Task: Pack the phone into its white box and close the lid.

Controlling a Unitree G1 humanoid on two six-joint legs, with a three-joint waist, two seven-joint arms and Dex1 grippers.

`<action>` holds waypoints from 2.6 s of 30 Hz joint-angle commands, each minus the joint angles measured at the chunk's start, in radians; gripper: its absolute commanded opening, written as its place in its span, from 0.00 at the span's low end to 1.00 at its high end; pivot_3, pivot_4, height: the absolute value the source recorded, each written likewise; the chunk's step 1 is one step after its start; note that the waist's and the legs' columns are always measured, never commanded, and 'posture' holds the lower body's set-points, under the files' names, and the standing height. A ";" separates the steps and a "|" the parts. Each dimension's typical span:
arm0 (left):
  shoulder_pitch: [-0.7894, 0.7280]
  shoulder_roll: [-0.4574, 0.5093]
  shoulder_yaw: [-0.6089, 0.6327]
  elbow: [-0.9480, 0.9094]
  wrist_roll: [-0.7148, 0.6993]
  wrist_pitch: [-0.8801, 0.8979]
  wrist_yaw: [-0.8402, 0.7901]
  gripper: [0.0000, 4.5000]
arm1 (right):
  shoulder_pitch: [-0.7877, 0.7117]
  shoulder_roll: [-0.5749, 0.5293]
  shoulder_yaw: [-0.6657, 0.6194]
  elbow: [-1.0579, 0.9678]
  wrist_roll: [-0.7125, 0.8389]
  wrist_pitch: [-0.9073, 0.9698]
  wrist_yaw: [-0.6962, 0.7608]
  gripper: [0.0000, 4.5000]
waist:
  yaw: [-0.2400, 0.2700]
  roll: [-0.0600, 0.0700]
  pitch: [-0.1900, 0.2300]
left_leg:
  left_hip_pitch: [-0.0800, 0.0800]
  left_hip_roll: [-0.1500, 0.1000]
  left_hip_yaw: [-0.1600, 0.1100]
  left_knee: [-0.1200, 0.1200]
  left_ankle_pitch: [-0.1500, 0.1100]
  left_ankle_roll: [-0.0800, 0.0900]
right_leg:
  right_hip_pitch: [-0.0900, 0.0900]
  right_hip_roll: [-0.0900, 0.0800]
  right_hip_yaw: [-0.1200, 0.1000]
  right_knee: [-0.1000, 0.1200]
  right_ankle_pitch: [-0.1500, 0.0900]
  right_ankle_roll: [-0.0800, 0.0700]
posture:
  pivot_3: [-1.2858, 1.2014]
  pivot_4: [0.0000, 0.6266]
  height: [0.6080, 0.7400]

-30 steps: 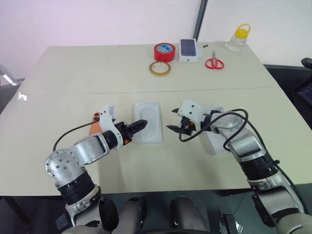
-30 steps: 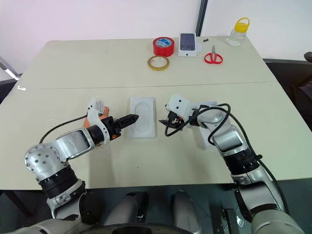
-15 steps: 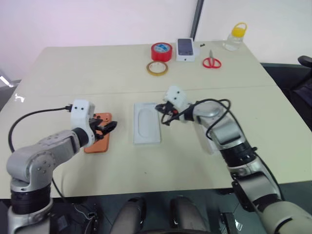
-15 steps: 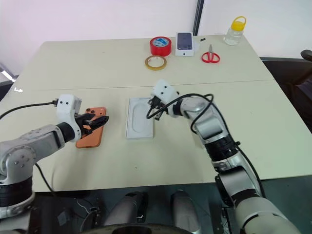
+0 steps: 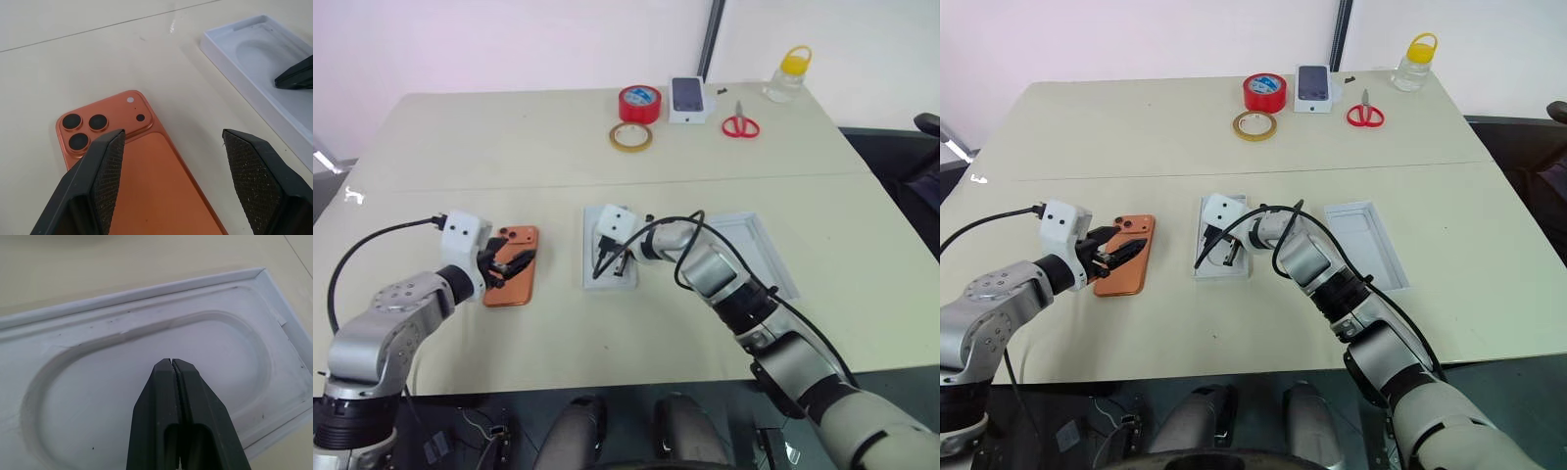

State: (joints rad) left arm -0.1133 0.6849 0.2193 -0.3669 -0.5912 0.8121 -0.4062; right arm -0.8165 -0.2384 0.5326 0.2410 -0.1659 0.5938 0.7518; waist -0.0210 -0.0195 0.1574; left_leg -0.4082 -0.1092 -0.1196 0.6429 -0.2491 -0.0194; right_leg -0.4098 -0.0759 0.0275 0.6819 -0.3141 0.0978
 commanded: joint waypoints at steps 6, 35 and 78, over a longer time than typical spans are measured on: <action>-0.036 -0.089 0.172 0.067 -0.049 0.097 0.124 0.86 | -0.025 0.066 -0.064 -0.100 0.033 -0.033 -0.019 0.00 | -0.001 0.000 0.000 | 0.000 0.000 0.000 0.000 0.000 0.000 | 0.000 0.000 0.000 0.000 0.000 0.000 | 0.52 0.24 1.00; -0.196 -0.386 0.316 0.027 -0.223 0.780 0.266 0.99 | -0.087 0.240 0.163 0.061 -0.104 -0.029 0.028 0.00 | 0.007 0.001 -0.002 | 0.001 -0.002 -0.004 0.002 0.000 0.000 | 0.000 -0.001 -0.003 0.000 0.000 0.000 | 0.52 0.24 1.00; -0.306 -0.430 0.616 0.177 -0.550 0.802 0.513 0.61 | -0.073 0.193 0.096 -0.011 -0.129 -0.013 0.037 0.00 | 0.000 0.000 -0.002 | 0.001 -0.002 -0.006 0.003 0.000 -0.001 | 0.000 0.000 -0.004 0.001 0.000 0.000 | 0.52 0.24 1.00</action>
State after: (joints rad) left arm -0.4081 0.2498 0.8187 -0.1665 -1.0953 1.6059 0.1041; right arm -0.8730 -0.0421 0.6627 0.2859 -0.3001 0.5745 0.7883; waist -0.0206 -0.0192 0.1552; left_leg -0.4073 -0.1109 -0.1253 0.6456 -0.2488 -0.0203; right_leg -0.4096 -0.0759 0.0234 0.6825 -0.3141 0.0981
